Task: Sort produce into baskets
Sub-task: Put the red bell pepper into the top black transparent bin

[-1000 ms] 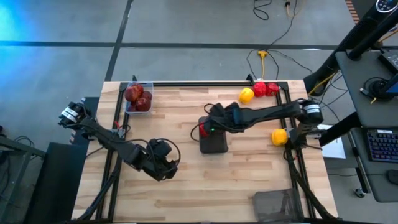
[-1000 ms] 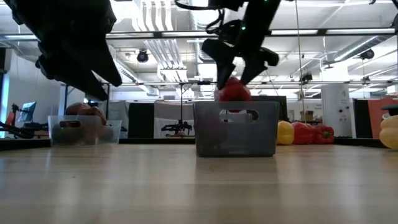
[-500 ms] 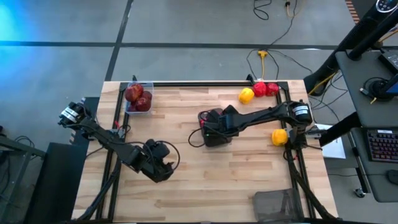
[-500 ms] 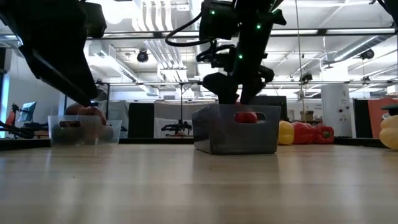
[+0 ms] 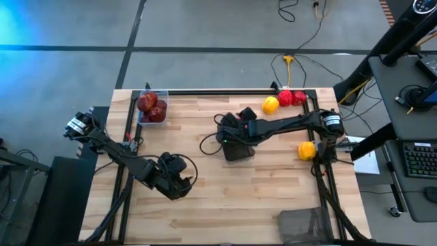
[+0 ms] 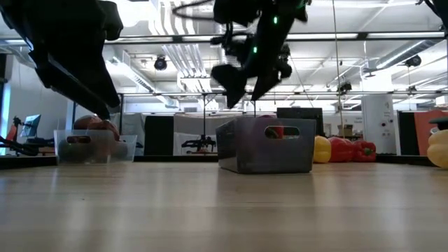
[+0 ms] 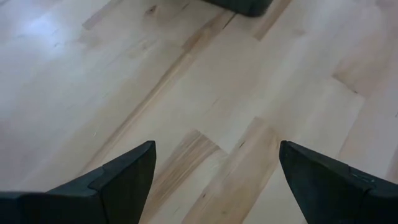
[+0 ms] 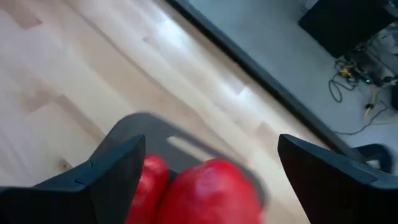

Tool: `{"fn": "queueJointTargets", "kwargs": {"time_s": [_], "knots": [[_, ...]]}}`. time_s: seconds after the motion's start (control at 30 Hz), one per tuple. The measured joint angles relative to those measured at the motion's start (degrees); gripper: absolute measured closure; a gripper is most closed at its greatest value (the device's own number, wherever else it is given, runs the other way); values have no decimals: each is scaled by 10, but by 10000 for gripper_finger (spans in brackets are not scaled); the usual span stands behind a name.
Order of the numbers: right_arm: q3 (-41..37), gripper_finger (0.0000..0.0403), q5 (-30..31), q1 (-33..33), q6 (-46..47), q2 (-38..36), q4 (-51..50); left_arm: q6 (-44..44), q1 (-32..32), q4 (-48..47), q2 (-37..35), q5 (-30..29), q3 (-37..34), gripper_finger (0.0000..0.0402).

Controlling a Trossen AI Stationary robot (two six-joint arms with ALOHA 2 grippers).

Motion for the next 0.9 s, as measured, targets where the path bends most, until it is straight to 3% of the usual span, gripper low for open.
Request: {"fn": "queueJointTargets", "kwargs": {"time_s": [0.13, 0.2, 0.33, 0.43, 0.57, 0.8, 0.9], "knots": [[62, 46, 2, -6, 10, -26, -116, -2, 0, -12, -1, 0, 0, 78], [71, 46, 3, -23, 61, -45, -190, -2, 0, -12, -1, 0, 0, 78], [50, 46, -6, -103, 188, -88, -321, -1, 0, -12, -1, -4, 0, 78], [12, 46, -65, -182, 198, -120, -326, 0, 0, -13, -1, -15, 0, 78], [-28, 46, -167, -302, 161, -129, -322, 0, 2, -10, -1, -18, 0, 78], [-41, 46, -215, -461, -8, -96, -309, -16, 14, -10, -1, -19, 0, 78], [-38, 46, -268, -510, -68, -74, -284, -20, 26, -10, -2, -19, 0, 78]]}}
